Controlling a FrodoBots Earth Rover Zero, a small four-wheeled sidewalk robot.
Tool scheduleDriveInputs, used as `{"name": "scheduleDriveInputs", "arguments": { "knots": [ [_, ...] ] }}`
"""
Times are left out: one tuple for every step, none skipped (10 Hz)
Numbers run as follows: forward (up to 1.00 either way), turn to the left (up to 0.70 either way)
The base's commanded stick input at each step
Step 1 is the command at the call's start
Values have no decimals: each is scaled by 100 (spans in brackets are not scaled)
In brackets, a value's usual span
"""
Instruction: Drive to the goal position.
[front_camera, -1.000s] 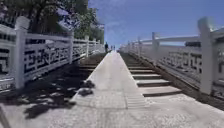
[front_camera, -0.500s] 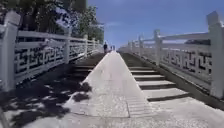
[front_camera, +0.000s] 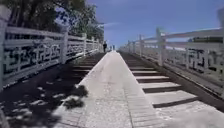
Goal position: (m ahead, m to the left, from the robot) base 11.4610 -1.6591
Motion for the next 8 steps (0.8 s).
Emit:
{"name": "scheduleDriveInputs", "arguments": {
  "knots": [
    [45,0],
    [45,0],
    [45,9],
    [45,27],
    [45,27],
    [45,17],
    [45,0],
    [45,0]
  ]
}}
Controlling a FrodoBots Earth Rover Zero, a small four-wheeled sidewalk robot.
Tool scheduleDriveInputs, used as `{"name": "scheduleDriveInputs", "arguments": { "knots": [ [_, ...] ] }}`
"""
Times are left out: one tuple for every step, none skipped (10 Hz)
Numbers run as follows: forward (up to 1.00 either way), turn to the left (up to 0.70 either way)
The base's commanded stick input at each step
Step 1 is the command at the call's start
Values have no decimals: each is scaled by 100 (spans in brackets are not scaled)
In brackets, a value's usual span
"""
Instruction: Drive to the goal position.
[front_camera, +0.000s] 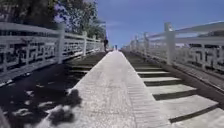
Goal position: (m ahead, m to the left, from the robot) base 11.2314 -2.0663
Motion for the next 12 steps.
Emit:
{"name": "scheduleDriveInputs", "arguments": {
  "knots": [
    [45,0],
    [45,0],
    [45,0],
    [45,0],
    [45,0],
    [45,0],
    [45,0],
    [45,0],
    [45,0],
    [45,0],
    [45,0],
    [45,0]
  ]
}}
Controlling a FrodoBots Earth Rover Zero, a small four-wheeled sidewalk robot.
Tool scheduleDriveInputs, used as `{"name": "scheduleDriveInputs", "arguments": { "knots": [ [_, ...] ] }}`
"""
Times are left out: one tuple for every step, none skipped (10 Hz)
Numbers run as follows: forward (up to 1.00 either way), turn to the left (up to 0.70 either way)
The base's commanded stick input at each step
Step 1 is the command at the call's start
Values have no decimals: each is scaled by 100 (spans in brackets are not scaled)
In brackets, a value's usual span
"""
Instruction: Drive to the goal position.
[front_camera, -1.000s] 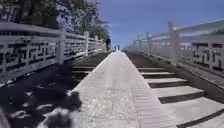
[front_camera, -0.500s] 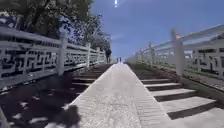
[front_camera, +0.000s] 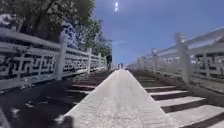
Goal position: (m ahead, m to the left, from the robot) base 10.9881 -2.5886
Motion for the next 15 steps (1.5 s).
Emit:
{"name": "scheduleDriveInputs", "arguments": {
  "knots": [
    [45,0],
    [45,0],
    [45,0],
    [45,0],
    [45,0],
    [45,0],
    [45,0],
    [45,0],
    [45,0],
    [45,0],
    [45,0],
    [45,0],
    [45,0],
    [45,0],
    [45,0]
  ]
}}
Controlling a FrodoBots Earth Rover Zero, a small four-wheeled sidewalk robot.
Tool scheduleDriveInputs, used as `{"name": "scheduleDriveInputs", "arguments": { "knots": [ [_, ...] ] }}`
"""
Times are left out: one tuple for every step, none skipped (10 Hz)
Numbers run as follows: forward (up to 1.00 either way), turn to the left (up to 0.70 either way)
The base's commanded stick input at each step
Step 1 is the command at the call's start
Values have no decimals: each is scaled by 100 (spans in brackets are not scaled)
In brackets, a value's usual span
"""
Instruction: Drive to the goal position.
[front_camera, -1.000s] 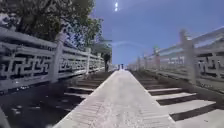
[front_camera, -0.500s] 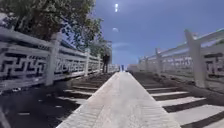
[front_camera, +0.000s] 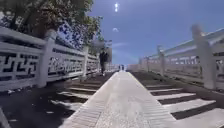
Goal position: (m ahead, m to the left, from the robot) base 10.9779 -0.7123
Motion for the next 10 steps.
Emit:
{"name": "scheduleDriveInputs", "arguments": {
  "knots": [
    [45,0],
    [45,0],
    [45,0],
    [45,0],
    [45,0],
    [45,0],
    [45,0],
    [45,0],
    [45,0],
    [45,0]
  ]
}}
